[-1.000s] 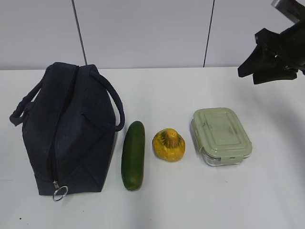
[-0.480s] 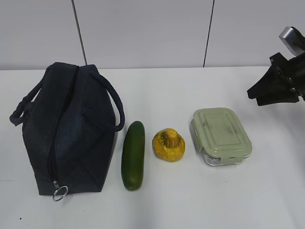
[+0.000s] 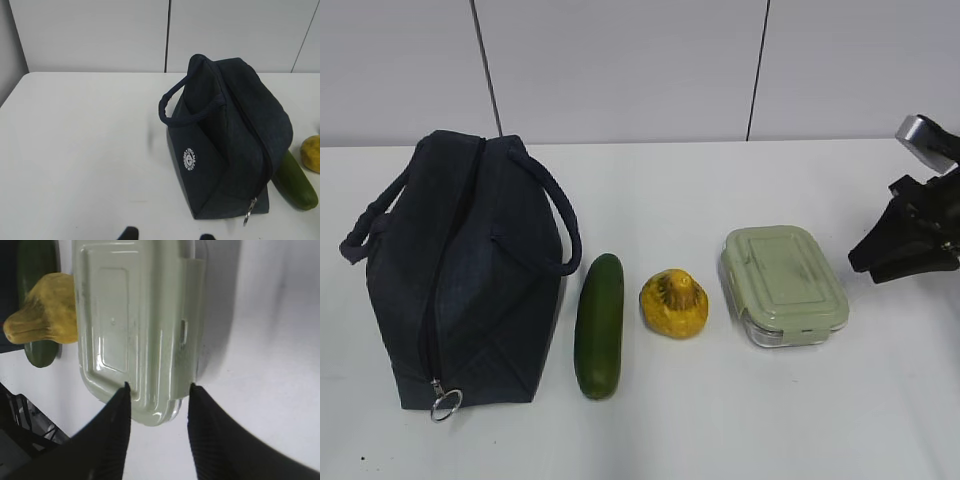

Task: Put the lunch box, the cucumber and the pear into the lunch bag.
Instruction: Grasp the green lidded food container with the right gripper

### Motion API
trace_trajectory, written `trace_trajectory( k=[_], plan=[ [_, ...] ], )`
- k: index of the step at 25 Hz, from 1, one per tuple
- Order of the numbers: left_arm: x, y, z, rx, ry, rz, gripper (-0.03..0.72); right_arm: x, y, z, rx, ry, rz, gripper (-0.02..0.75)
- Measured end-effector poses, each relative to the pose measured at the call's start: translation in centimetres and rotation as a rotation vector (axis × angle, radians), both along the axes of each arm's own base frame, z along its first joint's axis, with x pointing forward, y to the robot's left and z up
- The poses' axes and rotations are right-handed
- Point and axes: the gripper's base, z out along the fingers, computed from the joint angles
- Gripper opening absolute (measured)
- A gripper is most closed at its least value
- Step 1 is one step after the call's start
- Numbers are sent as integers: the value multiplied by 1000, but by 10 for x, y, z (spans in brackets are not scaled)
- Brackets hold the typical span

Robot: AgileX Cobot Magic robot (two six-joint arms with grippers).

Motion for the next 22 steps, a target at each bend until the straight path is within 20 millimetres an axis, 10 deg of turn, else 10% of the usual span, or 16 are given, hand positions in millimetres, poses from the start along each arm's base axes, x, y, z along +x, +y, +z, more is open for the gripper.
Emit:
trace_trajectory(
  k=[12,22],
  plan=[
    [0,0,0,0,0,0,236,10,0,-18,51,-11,12,575],
    [0,0,0,0,0,0,236,30,-3,-43,97,15,-21,596]
  ],
)
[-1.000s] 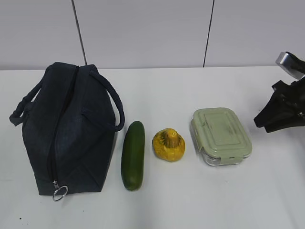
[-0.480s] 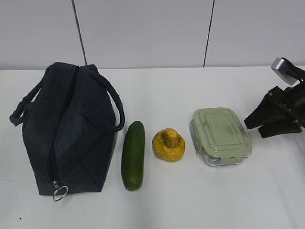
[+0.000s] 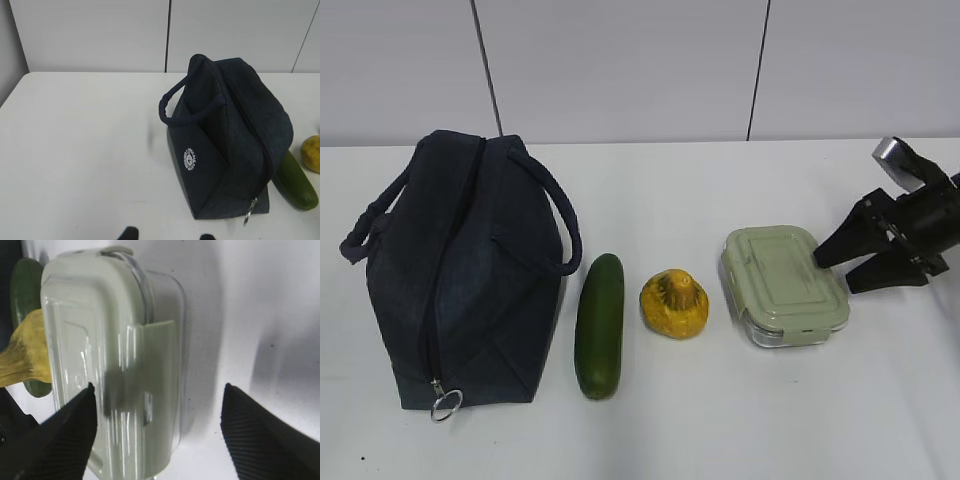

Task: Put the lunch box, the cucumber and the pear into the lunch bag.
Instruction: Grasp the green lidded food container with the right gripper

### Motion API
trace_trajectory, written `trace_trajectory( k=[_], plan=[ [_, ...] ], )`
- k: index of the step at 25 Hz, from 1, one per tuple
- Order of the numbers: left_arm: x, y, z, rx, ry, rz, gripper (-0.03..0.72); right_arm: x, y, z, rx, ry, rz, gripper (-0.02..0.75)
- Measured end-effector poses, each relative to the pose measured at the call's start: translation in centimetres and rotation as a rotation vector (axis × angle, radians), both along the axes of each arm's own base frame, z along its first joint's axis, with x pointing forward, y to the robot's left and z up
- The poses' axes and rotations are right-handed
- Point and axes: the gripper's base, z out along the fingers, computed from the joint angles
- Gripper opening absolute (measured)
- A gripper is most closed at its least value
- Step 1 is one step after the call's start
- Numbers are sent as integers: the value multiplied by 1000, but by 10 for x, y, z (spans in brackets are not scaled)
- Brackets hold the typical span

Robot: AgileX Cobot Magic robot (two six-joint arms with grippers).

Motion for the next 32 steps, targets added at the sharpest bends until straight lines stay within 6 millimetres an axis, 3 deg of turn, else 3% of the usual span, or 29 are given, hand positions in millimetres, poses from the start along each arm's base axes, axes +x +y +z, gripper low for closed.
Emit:
trace_trajectory(
  k=[5,12,16,24,32],
  plan=[
    [0,0,0,0,0,0,236,3,4,-7,12,13,1,594],
    [0,0,0,0,0,0,236,11,29,-15,24,12,70,592],
    [0,0,0,0,0,0,236,18,33,-14,16,-9,90,586],
    [0,0,0,0,0,0,236,17,32,-11,13,6,129,433],
    [0,0,0,0,0,0,236,16,33,-10,22,16,134,382]
  ],
)
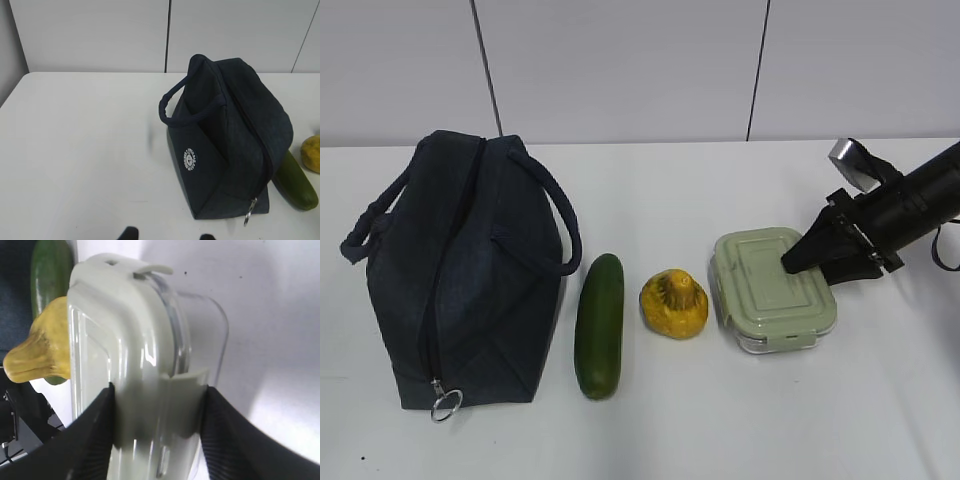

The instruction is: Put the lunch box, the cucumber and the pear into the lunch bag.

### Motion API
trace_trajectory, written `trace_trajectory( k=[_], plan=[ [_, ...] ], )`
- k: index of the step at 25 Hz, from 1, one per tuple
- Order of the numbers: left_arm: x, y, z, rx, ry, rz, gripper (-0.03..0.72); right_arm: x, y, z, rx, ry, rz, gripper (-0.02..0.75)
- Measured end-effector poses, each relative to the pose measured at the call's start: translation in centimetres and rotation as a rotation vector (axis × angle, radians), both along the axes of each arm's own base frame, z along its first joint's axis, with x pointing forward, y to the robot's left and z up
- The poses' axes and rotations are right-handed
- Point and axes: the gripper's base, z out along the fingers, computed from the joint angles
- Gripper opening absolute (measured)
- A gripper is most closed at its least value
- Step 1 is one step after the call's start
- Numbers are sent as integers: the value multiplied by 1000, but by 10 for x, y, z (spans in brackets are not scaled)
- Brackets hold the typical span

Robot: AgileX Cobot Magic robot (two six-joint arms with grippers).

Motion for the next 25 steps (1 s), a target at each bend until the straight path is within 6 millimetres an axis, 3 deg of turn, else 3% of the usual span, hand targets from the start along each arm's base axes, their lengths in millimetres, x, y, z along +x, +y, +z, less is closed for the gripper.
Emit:
trace_trajectory(
  k=[25],
  plan=[
    [0,-1,0,-7,0,-5,236,0,0,0,6,3,-5,374]
  ],
)
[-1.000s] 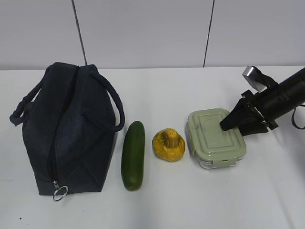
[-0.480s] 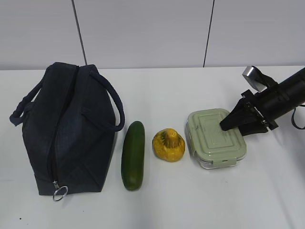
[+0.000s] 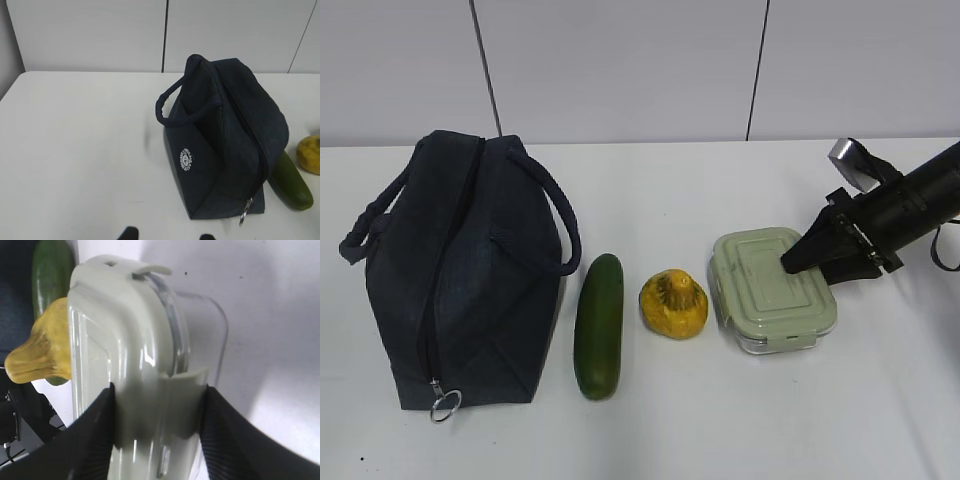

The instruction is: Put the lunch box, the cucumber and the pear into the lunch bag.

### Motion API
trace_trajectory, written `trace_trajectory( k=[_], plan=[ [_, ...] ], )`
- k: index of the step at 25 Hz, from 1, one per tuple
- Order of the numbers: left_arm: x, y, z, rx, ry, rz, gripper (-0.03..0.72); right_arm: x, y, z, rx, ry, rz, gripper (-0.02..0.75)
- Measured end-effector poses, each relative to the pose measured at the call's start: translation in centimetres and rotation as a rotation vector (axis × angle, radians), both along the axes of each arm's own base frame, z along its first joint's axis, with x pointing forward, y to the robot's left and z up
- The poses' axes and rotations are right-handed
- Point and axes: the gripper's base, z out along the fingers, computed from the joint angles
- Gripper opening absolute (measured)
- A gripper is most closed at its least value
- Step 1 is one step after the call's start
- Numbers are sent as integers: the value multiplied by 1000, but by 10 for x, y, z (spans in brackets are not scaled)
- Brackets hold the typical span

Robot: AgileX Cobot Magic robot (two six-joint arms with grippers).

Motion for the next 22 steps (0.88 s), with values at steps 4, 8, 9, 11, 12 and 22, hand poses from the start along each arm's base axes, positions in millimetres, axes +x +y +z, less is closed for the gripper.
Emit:
trace_trajectory(
  k=[4,8,9,11,12,22],
  plan=[
    [7,-2,1,-18,41,-13,236,0,0,0,3,-1,-2,374],
    [35,-12,18,-139,50,-61,240,0,0,0,6,-3,-4,374],
    [44,-15,22,-178,44,-67,244,0,0,0,7,-3,-5,374],
    [68,-18,25,-222,79,-68,258,0,0,0,7,-4,-3,374],
    [80,-19,24,-238,102,-72,272,0,0,0,7,-4,-3,372],
    [172,-31,-5,-319,264,-108,452,3,1,1,19,-17,-32,371]
  ],
)
